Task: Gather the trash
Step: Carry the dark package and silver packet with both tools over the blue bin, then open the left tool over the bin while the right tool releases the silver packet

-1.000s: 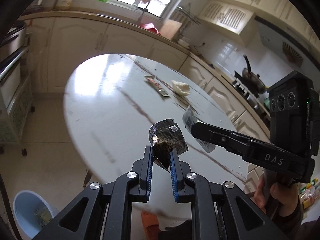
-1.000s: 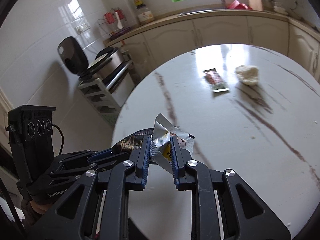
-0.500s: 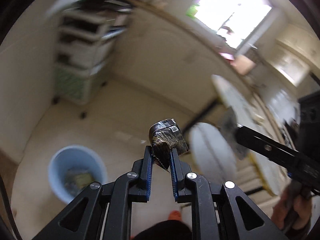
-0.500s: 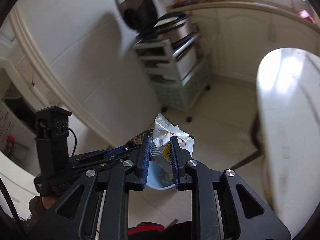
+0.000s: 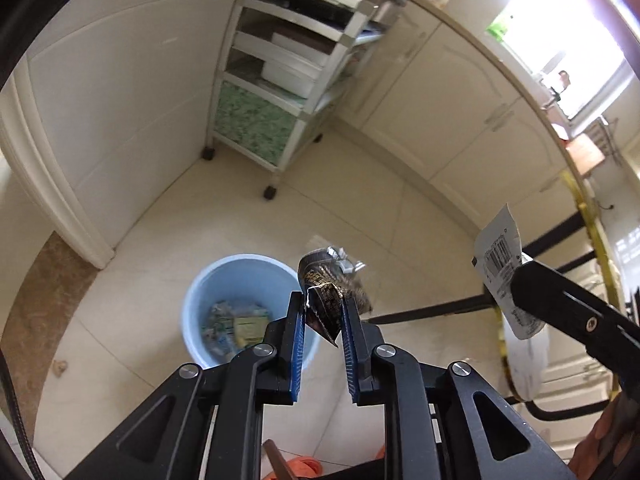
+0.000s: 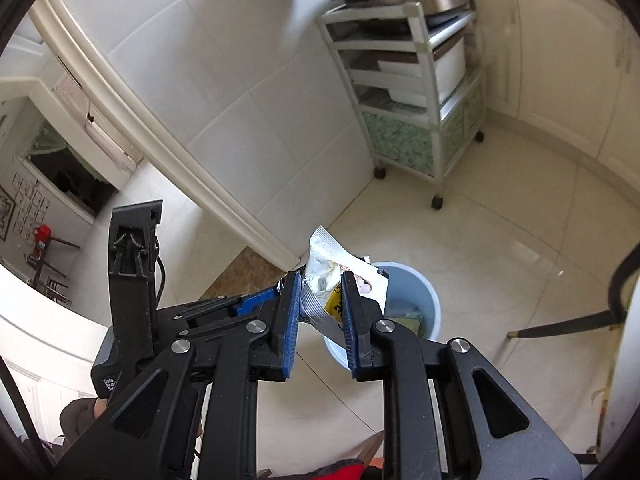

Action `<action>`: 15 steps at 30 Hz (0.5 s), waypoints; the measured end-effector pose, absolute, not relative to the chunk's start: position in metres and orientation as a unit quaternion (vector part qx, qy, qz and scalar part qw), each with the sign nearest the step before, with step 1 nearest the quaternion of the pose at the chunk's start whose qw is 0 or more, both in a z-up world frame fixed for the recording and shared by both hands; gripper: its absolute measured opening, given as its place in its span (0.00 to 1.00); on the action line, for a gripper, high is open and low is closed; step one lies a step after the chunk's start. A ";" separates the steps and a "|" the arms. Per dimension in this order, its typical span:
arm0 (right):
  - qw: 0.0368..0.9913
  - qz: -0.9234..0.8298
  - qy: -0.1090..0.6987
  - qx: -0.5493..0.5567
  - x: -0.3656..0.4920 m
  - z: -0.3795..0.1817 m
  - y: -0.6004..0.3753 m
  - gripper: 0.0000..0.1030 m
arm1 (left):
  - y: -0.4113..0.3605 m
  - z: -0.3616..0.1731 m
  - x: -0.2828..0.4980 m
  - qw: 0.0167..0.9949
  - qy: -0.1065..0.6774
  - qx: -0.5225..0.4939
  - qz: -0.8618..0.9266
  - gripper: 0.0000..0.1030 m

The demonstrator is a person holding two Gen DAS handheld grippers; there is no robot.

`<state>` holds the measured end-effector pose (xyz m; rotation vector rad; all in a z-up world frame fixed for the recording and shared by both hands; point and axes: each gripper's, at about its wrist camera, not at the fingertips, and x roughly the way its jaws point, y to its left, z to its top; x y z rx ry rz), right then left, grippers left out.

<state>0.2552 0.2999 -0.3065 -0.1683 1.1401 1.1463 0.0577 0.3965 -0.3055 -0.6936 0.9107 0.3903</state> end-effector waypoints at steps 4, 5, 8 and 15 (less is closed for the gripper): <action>0.679 0.514 0.518 -0.078 0.255 -0.318 0.311 0.18 | 0.396 -0.308 0.070 0.813 0.439 -0.324 0.206 0.29; 0.678 0.514 0.520 -0.079 0.253 -0.320 0.310 0.18 | 0.396 -0.308 0.070 0.811 0.439 -0.325 0.209 0.33; 0.671 0.519 0.524 -0.077 0.252 -0.326 0.316 0.18 | 0.398 -0.312 0.077 0.807 0.441 -0.329 0.217 0.40; 0.668 0.538 0.509 -0.068 0.251 -0.330 0.323 0.29 | 0.400 -0.309 0.068 0.804 0.432 -0.335 0.234 0.49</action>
